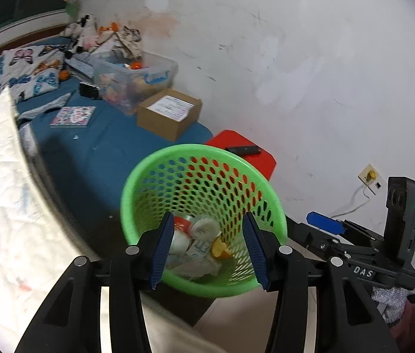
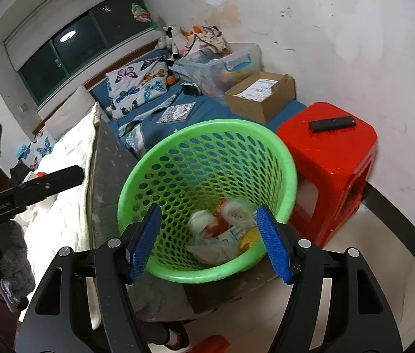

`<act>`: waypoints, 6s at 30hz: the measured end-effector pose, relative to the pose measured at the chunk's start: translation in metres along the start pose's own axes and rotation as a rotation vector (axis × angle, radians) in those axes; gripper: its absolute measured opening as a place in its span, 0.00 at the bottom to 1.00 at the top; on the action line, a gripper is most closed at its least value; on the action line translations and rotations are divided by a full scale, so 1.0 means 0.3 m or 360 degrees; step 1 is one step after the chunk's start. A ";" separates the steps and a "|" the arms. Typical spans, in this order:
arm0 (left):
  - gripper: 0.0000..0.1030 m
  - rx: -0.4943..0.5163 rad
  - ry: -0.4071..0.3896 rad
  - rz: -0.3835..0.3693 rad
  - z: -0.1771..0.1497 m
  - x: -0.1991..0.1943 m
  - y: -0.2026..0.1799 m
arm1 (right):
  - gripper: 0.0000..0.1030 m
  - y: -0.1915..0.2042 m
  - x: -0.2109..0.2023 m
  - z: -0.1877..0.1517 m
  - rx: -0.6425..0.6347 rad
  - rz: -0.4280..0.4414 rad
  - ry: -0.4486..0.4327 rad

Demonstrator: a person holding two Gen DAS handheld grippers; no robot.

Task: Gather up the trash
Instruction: 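Drop the bread crust into the green basket while the left tool drops the clear cup, then move both tools back over the mattress, then grasp the white paper cup with the right tool while the left tool grasps the clear bowl, then drop the paper cup and clear bowl into the green basket by opening both tools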

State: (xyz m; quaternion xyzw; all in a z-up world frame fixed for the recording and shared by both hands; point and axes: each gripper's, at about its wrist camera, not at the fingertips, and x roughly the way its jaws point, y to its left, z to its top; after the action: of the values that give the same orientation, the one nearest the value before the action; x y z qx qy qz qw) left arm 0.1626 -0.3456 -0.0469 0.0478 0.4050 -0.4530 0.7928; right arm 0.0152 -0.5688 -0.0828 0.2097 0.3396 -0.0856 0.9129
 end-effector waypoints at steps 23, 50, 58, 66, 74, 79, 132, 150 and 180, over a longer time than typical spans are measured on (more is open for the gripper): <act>0.56 -0.0310 -0.0255 0.0577 -0.267 -0.477 0.313 | 0.70 0.403 0.139 0.033 -0.0350 0.0319 0.0108; 0.90 -0.0580 -0.0030 0.0985 -0.528 -0.592 0.683 | 0.73 0.758 0.238 0.025 -0.0617 0.0567 0.0217; 0.90 -0.0543 0.0014 0.0976 -0.533 -0.575 0.704 | 0.73 0.840 0.270 0.008 -0.0701 0.0613 0.0260; 0.91 -0.0572 0.0022 0.0920 -0.541 -0.573 0.734 | 0.73 0.951 0.307 -0.012 -0.0811 0.0667 0.0294; 0.91 -0.0589 0.0001 0.0843 -0.546 -0.583 0.739 | 0.73 1.051 0.357 -0.018 -0.0894 0.0705 0.0323; 0.91 -0.0612 -0.0015 0.0807 -0.559 -0.600 0.756 | 0.73 1.110 0.396 -0.006 -0.0932 0.0707 0.0320; 0.92 -0.0535 -0.0144 0.0774 -0.597 -0.694 0.720 | 0.58 1.165 0.433 0.008 -0.0933 0.0729 0.0288; 0.93 -0.0552 0.0035 0.0783 -0.619 -0.618 0.768 | 0.58 1.159 0.440 0.000 -0.0928 0.0737 0.0312; 0.87 -0.0345 -0.0154 0.0662 -0.398 -0.607 0.511 | 0.58 0.806 0.279 0.076 -0.0717 0.0527 0.0165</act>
State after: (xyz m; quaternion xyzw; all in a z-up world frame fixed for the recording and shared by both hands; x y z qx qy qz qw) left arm 0.1595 -0.0793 -0.0464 0.0231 0.3943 -0.2357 0.8879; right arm 0.1638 -0.3630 -0.0437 0.0583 0.3573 0.1531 0.9195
